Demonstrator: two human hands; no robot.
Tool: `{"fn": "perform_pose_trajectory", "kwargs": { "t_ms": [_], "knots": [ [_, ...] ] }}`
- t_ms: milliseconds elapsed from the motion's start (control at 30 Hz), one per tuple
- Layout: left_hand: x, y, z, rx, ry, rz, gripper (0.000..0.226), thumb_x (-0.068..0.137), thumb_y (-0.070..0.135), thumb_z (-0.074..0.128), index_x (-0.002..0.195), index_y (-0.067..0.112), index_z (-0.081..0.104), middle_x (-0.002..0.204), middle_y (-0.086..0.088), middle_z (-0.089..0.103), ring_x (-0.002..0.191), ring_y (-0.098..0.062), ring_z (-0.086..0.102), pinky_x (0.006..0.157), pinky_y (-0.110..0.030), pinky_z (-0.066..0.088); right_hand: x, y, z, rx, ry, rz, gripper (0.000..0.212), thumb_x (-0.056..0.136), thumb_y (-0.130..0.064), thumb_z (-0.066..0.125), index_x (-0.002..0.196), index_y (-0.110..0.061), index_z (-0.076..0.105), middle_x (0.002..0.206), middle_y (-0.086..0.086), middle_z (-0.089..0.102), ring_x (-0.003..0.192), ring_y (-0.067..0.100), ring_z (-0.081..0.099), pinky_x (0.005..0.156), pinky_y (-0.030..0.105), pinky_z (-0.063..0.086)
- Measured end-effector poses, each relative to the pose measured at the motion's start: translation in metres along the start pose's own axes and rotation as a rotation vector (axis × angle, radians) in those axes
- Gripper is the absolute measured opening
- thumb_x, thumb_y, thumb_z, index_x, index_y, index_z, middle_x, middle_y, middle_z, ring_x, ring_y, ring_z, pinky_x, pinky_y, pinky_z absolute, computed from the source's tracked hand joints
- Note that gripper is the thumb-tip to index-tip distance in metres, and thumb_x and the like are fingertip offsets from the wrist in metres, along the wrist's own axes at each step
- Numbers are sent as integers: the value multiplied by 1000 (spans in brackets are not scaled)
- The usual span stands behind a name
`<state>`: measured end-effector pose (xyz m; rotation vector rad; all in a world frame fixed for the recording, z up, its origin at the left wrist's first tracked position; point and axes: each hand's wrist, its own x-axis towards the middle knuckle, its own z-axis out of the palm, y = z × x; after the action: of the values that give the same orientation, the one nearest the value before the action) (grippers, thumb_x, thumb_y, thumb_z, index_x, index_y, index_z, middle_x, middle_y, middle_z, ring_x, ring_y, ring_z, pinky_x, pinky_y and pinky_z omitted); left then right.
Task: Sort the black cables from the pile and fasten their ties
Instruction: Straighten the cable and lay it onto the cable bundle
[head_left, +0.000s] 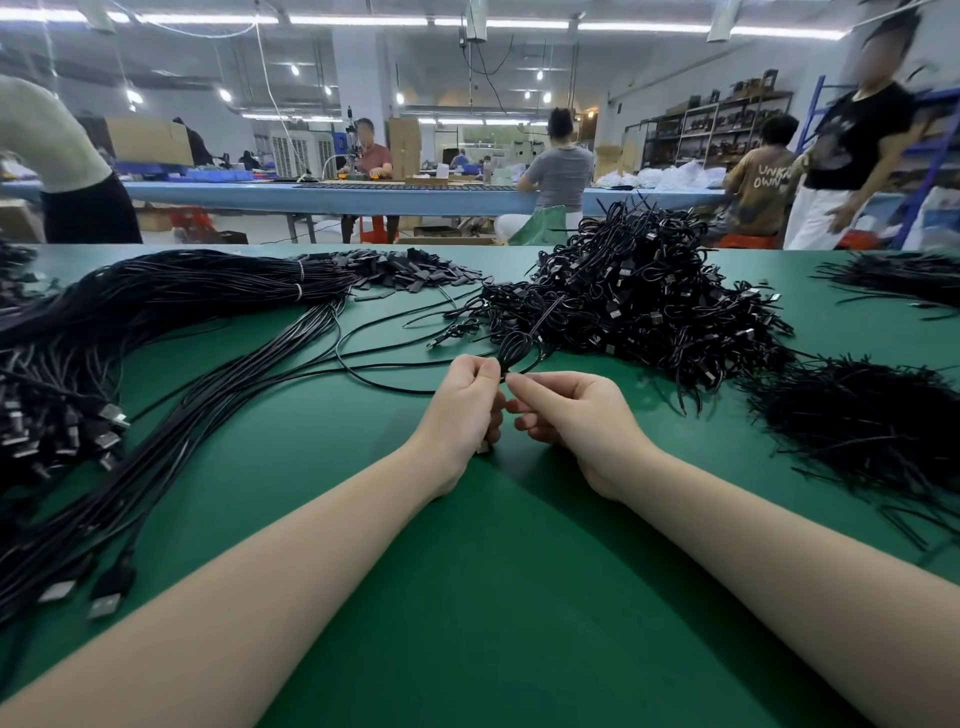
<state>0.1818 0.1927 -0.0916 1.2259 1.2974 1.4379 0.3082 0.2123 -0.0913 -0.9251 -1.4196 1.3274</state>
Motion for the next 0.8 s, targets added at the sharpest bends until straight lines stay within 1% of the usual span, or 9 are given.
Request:
{"fn": "perform_pose_trajectory", "kwargs": {
  "t_ms": [133,233,333,433,500,567,633,733,800],
  "knots": [
    [-1,0,1,5,-26,12,20,104,28,35,90,17,44,57,9,38,38,-2,33,47,-22,32,1,0,-1,-10,30,-14,7,83,-16,73,78,-13,74,70,1,71,56,9,59,54,18,47],
    [-1,1,1,7,-41,7,20,104,28,34,91,18,44,56,9,38,38,-2,32,48,-22,32,2,0,-2,-113,58,-76,10,84,-17,72,74,-17,74,69,-2,70,58,7,58,59,20,49],
    [-1,1,2,30,-49,23,20,104,29,34,89,19,42,57,9,38,39,-2,31,46,-20,32,3,-1,-4,-212,103,-135,12,83,-18,73,71,-21,73,70,-1,71,62,8,60,67,28,52],
    [-2,0,5,75,-32,50,20,104,29,33,89,20,42,62,7,40,42,-3,34,45,-19,32,4,-6,-6,-332,127,-181,11,82,-19,72,72,-19,73,72,5,72,63,11,60,70,34,52],
    [-3,-1,7,98,-17,61,18,104,30,34,90,22,43,67,5,43,49,-6,36,48,-20,33,6,-11,-8,-441,135,-219,11,82,-19,72,71,-18,74,68,0,71,61,8,58,65,29,49],
    [-4,-1,8,130,-14,72,16,103,30,36,91,23,43,70,5,45,53,-8,38,49,-20,34,6,-16,-9,-570,148,-262,12,82,-20,72,70,-19,74,60,-9,67,54,-1,54,56,16,45],
    [-4,0,9,160,-19,81,15,102,31,37,92,22,44,72,4,49,54,-9,41,48,-19,36,4,-19,-10,-677,181,-324,13,82,-19,70,70,-17,75,60,-12,66,55,1,58,53,12,43],
    [-5,2,9,151,-48,57,20,101,33,38,90,18,44,64,4,61,47,-9,46,42,-19,36,-2,-19,-8,-852,220,-443,14,85,-17,65,76,-15,75,70,-5,68,66,14,62,65,29,51],
    [-7,3,8,88,-76,40,23,101,31,38,87,14,45,59,2,66,46,-12,51,41,-21,38,-6,-17,-8,-978,235,-545,15,87,-17,61,79,-15,73,77,-1,66,72,20,60,65,35,50]
  ]
}}
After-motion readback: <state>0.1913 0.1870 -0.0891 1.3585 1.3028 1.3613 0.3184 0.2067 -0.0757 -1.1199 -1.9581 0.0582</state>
